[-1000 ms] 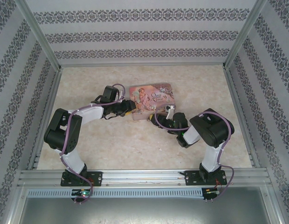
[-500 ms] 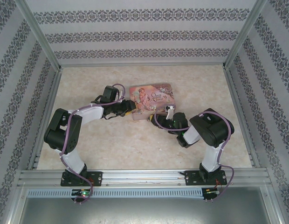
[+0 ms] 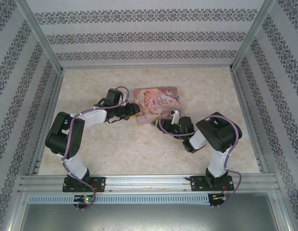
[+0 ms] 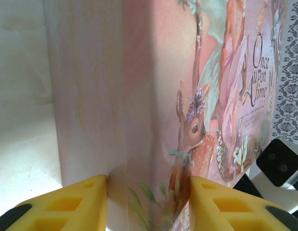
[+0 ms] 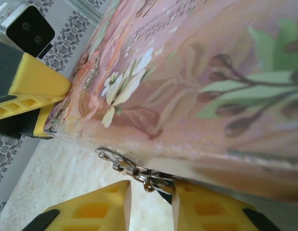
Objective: Unlock the padlock with the key
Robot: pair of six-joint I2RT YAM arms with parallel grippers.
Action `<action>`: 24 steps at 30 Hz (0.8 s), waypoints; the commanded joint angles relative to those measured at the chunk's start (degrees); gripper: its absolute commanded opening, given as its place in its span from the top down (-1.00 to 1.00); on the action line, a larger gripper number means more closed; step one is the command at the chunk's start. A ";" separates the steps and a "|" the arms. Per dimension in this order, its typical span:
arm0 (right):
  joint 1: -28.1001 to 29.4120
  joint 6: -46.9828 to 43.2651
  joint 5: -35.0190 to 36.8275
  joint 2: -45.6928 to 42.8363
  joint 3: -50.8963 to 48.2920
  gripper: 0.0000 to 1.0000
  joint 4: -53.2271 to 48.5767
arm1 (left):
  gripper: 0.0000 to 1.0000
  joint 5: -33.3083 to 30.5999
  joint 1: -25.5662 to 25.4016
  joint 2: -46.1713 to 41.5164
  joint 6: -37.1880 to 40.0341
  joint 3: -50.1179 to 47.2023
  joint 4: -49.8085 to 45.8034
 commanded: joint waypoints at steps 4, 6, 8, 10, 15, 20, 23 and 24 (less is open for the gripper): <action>0.96 0.14 -1.84 -1.07 0.06 0.70 6.13 | 0.14 -0.34 -2.52 0.39 -0.79 -1.82 -1.52; 0.82 0.63 -1.43 -1.03 -0.03 0.78 6.13 | 0.15 -0.49 -2.60 0.12 -0.91 -2.13 -1.43; 0.81 0.99 -0.90 -1.14 -0.21 0.91 6.13 | 0.15 -0.76 -2.79 -0.28 -1.11 -2.56 -1.19; 0.78 1.47 -0.23 -1.33 -0.47 1.00 6.13 | 0.15 -0.98 -2.87 -0.69 -1.27 -3.07 -1.14; 0.77 2.95 1.52 -2.03 -0.74 1.00 6.13 | 0.16 -1.42 -2.99 -1.59 -1.77 -4.22 -0.52; 0.38 4.39 3.51 -3.28 -2.73 1.00 6.14 | 0.16 -1.92 -3.58 -2.81 -2.86 -6.53 0.56; 0.02 5.39 4.59 -4.29 -3.45 1.00 6.18 | 0.16 -2.19 -4.02 -3.46 -3.67 -8.06 1.55; -0.06 5.94 4.96 -4.56 -3.67 1.00 6.21 | 0.16 -2.21 -4.24 -3.63 -3.96 -8.44 1.79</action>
